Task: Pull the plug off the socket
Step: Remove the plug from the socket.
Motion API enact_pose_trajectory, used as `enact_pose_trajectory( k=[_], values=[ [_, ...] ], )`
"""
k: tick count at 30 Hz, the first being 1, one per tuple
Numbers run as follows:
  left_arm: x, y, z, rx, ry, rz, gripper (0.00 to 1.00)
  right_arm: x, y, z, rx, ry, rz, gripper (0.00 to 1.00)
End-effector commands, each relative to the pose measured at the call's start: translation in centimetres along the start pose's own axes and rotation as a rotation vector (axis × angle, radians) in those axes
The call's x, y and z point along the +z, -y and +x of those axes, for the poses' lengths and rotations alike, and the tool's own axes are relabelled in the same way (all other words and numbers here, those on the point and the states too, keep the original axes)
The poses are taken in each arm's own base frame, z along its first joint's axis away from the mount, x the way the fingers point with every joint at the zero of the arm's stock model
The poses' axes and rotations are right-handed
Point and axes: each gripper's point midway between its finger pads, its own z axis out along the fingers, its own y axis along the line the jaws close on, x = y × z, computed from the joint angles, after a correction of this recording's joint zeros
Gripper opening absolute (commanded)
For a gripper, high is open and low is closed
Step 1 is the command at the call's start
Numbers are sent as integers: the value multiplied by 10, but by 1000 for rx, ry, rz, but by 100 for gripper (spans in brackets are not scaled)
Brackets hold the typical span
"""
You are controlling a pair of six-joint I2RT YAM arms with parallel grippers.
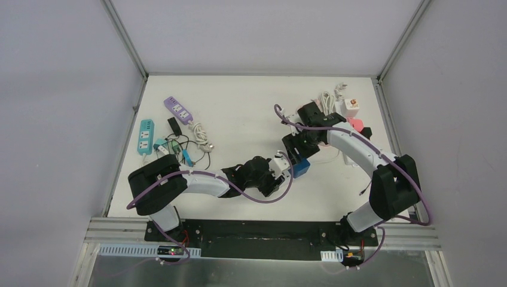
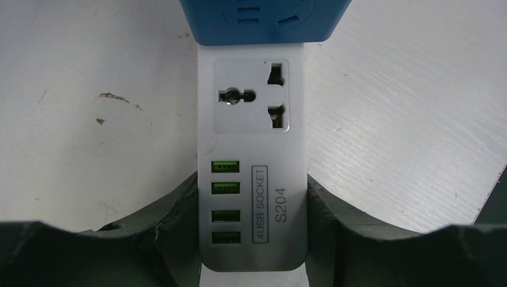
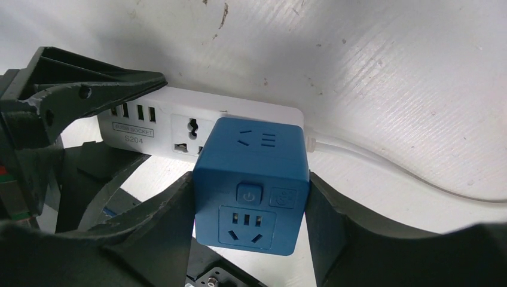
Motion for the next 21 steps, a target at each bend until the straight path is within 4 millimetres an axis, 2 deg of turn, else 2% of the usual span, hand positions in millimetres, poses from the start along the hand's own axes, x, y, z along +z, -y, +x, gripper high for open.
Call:
enact_pose_trajectory(
  k=[1,4,8,14,18,21],
  values=[
    [4,0,-11,4,32,2,0,-24,-16,-3,-27,72,-118,0],
    [4,1,-11,4,32,8,0,-25,-11,2,-14,74,-118,0],
    [6,3,-10,4,29,18,0,-28,-10,-3,6,93,-132,0],
    [9,4,-14,26,27,26,0,-21,-47,-8,-92,65,-190,0],
    [10,3,-12,16,18,21,0,-21,-61,-18,-127,63,-206,0],
    [9,2,-10,15,15,16,0,-18,-64,-15,-148,52,-204,0]
  ],
)
